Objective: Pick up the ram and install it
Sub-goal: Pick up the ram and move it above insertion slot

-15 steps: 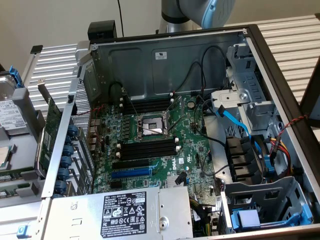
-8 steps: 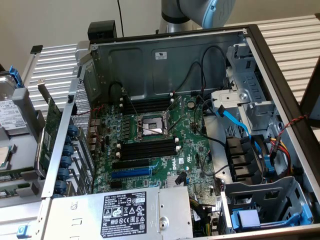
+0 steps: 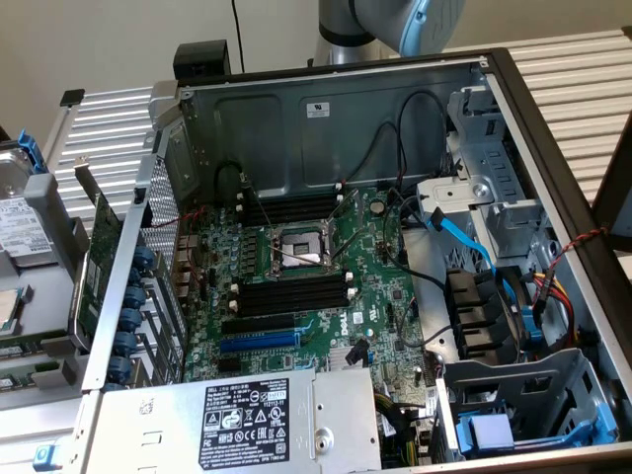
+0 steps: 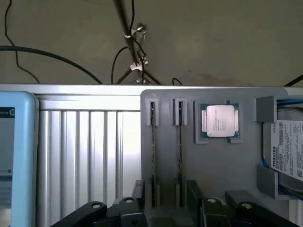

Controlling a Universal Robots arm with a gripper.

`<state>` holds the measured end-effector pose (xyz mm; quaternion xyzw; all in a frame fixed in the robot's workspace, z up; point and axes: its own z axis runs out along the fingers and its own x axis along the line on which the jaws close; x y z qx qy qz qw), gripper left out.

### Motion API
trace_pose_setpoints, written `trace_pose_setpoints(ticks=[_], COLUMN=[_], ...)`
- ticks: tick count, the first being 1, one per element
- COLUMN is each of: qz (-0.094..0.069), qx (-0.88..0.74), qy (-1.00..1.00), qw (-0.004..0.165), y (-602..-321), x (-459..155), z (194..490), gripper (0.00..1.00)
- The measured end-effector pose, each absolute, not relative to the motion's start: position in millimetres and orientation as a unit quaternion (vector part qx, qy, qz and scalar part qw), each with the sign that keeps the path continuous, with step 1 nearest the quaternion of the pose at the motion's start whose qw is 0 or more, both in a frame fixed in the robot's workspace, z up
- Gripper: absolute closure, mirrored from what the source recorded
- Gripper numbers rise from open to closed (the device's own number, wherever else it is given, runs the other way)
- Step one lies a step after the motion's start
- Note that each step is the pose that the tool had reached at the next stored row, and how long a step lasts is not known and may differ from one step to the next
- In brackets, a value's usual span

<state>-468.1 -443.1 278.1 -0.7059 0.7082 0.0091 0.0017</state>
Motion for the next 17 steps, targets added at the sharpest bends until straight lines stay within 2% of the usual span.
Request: trace_pose_setpoints(ticks=[17], qz=[0.009], qx=[-0.706], qy=[0.708], qw=[0.002], y=[-450], x=[-459], z=[247], gripper=[0.52])
